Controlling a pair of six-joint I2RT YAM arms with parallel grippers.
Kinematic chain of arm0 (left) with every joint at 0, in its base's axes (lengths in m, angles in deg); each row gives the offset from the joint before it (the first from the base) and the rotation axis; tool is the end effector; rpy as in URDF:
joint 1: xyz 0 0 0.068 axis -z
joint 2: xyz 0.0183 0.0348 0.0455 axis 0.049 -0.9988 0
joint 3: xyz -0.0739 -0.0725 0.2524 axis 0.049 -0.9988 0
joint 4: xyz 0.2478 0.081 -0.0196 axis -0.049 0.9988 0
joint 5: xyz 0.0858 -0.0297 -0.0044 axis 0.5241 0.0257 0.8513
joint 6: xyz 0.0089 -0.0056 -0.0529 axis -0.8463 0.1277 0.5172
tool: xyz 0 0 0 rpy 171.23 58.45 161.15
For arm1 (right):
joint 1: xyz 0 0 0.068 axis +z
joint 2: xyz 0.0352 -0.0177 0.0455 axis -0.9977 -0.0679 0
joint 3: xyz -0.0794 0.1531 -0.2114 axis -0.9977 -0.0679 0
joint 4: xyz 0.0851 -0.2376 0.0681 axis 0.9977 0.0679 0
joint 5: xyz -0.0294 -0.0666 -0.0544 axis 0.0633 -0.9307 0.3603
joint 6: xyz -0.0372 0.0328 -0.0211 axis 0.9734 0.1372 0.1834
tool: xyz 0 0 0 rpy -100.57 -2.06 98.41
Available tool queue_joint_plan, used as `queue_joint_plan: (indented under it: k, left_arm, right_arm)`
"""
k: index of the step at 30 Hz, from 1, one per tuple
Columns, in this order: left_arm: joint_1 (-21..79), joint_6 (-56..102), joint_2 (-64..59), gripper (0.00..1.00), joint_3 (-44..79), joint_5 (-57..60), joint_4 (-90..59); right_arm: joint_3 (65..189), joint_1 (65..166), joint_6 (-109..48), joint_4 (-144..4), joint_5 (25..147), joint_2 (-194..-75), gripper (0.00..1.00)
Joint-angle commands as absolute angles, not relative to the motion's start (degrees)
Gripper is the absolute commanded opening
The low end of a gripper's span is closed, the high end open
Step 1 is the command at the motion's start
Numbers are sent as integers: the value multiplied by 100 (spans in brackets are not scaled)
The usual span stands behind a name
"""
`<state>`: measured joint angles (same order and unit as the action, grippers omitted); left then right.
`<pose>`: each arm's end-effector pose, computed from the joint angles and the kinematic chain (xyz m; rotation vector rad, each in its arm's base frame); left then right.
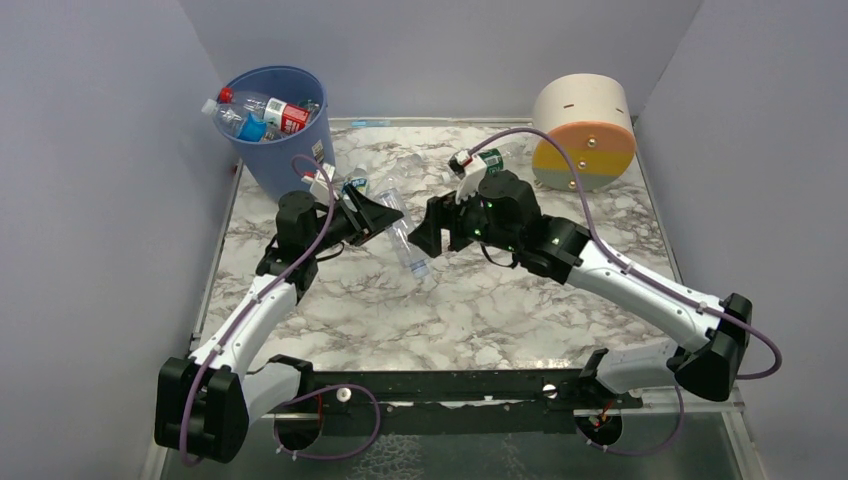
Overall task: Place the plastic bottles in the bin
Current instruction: Pick up the plastic bottle at the center of the board.
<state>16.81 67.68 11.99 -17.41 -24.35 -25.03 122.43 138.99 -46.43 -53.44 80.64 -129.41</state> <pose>0.2296 -0.0779 0.2794 -0.2494 1.9579 -1.3733 0.1847 0.2461 0.3662 -0.5604 1.9960 0.8796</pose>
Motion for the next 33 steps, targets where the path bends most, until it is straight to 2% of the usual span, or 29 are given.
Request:
queue_joint_plan:
  k: [1,7,17,33]
  left_arm:
    - [1686,6609,1196,60,-1506,-2267,-2424]
    - [1687,6470,1123,60,-1256,-2156,-2316]
    - [1634,5954,492,60,-183,-2061,-1927]
    - [716,5507,-709,61,1814,-2500,-1506]
  right_arm:
    - [12537,13946,-4689,-4959,7611,-12584,78]
    - [12548,13937,-4699,-4775,7185,-12348,81]
    - [12375,13937,-4731,-4607,6879,-12252,82]
    - [11938,13937,-4936,-4541,6908,-11959,82]
